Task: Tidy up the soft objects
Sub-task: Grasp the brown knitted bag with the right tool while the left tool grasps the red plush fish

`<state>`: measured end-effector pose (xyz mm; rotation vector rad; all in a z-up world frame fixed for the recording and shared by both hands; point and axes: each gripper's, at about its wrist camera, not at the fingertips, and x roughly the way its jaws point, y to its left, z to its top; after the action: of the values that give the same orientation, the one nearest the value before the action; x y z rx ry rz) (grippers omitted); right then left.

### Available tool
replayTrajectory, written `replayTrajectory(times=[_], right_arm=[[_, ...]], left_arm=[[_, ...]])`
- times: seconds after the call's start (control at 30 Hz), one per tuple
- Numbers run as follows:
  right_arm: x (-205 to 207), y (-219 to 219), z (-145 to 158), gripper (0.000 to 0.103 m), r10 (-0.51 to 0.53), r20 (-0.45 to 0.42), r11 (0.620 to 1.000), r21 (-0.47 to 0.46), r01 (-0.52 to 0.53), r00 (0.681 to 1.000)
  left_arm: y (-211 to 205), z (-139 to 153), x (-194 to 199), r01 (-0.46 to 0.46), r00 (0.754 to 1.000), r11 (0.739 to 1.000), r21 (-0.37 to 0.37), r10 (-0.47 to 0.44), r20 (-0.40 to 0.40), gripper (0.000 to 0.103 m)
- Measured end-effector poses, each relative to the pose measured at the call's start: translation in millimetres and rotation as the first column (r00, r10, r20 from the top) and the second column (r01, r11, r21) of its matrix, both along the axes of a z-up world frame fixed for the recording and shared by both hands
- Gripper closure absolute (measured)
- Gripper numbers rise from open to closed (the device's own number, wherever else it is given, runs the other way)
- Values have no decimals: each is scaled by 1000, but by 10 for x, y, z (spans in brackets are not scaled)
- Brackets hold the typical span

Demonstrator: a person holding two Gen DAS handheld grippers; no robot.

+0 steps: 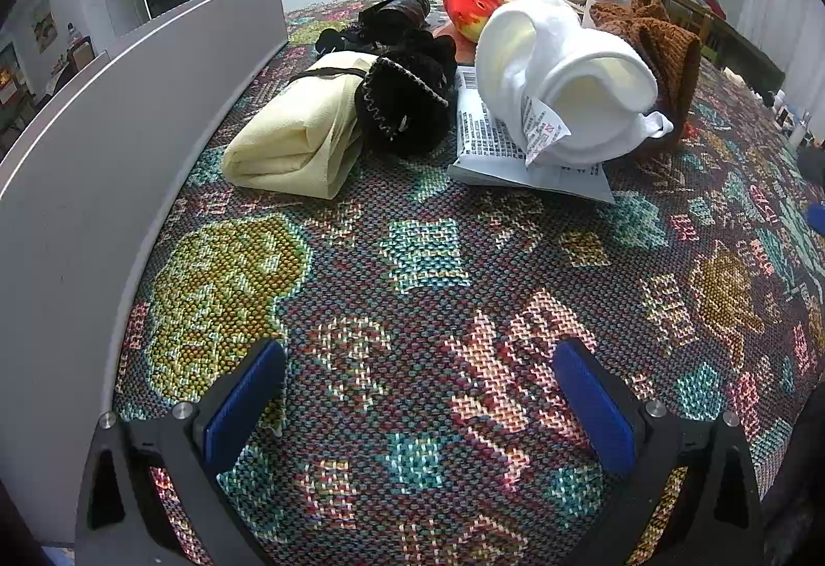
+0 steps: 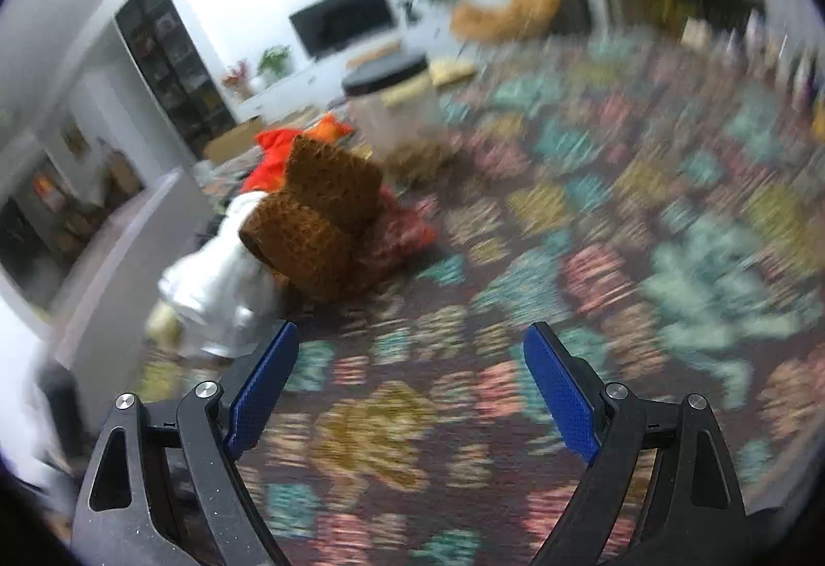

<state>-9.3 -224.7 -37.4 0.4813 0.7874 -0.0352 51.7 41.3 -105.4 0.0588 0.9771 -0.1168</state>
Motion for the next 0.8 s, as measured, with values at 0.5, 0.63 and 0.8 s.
replayTrajectory(times=[0.5, 0.63, 0.8], right_arm=[[1314, 387, -264, 54, 182, -145, 959, 244, -143, 973], [905, 161, -113, 65, 191, -43, 946, 276, -172, 981], [282, -500, -91, 67, 58, 89, 914, 396, -89, 994]], left_arm=[[0, 20, -132, -2, 1000, 1000, -8, 2, 26, 0], [3, 20, -182, -7, 999, 1000, -10, 8, 39, 0], [2, 23, -220, -7, 999, 1000, -10, 7, 43, 0]])
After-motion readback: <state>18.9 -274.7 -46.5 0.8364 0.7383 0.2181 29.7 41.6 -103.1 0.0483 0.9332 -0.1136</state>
